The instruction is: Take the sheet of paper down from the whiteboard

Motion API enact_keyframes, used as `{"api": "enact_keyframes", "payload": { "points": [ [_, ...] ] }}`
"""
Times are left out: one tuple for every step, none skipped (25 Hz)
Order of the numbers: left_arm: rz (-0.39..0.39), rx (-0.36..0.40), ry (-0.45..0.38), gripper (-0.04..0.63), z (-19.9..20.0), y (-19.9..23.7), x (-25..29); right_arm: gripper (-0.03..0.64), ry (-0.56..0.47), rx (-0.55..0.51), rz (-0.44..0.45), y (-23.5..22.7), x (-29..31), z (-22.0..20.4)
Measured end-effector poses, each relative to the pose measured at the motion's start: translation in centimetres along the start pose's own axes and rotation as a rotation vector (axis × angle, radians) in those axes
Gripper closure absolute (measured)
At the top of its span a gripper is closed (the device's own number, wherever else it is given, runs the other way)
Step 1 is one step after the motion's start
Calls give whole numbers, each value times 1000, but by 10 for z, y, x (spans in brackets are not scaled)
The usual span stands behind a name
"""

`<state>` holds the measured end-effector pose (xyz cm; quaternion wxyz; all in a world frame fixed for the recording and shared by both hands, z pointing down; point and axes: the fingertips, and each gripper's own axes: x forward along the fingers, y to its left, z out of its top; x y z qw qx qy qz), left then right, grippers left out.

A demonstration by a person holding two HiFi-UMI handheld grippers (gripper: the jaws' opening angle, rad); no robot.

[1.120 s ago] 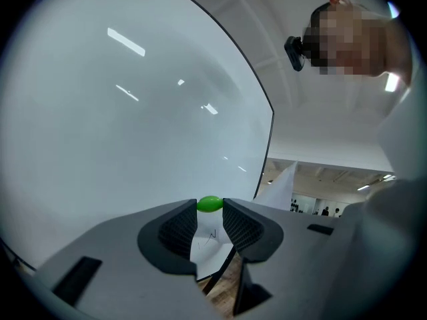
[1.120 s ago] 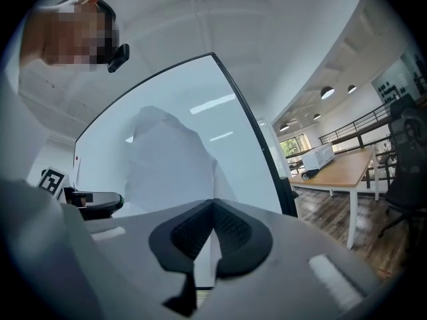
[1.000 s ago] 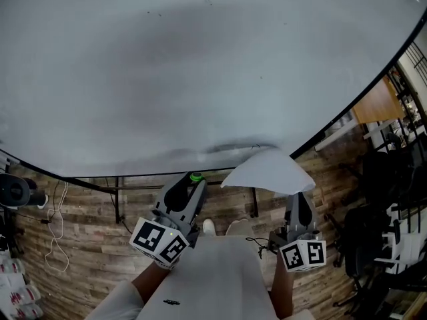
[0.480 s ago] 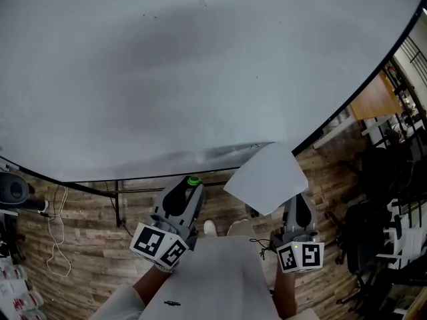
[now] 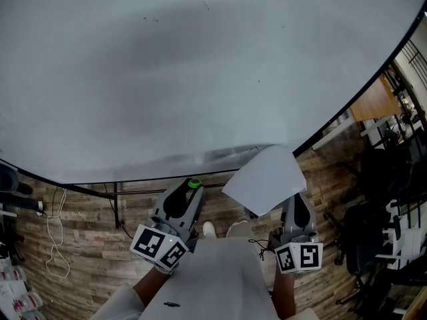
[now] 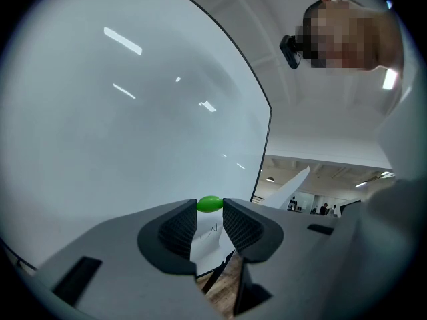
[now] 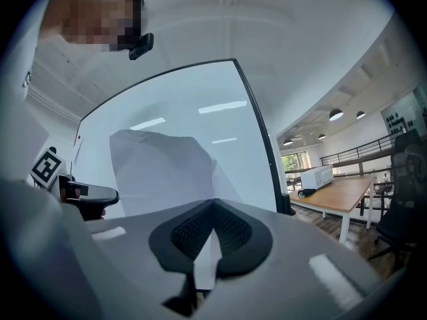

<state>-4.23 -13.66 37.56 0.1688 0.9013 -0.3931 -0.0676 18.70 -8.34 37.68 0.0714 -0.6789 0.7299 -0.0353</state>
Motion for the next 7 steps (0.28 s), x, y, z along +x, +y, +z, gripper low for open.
{"api": "enact_keyframes", "payload": {
  "points": [
    [0, -1, -1, 471, 1, 0, 0, 607, 0, 0, 1, 1, 1, 0],
    [0, -1, -1, 471, 1, 1, 0, 607, 0, 0, 2, 2, 2, 1],
    [0, -1, -2, 471, 2, 1, 0, 607, 0, 0, 2, 2, 2, 1],
    [0, -1, -3, 471, 3, 2, 0, 607, 0, 0, 2, 3, 3, 1],
    [1, 0, -3, 471, 3, 2, 0, 607, 1, 0, 2, 3, 4, 1],
    [1, 1, -4, 471, 4, 3, -1, 607, 1, -1, 3, 4, 4, 1],
    [2, 1, -4, 471, 4, 4, -1, 607, 1, -1, 3, 5, 5, 1]
  ]
}}
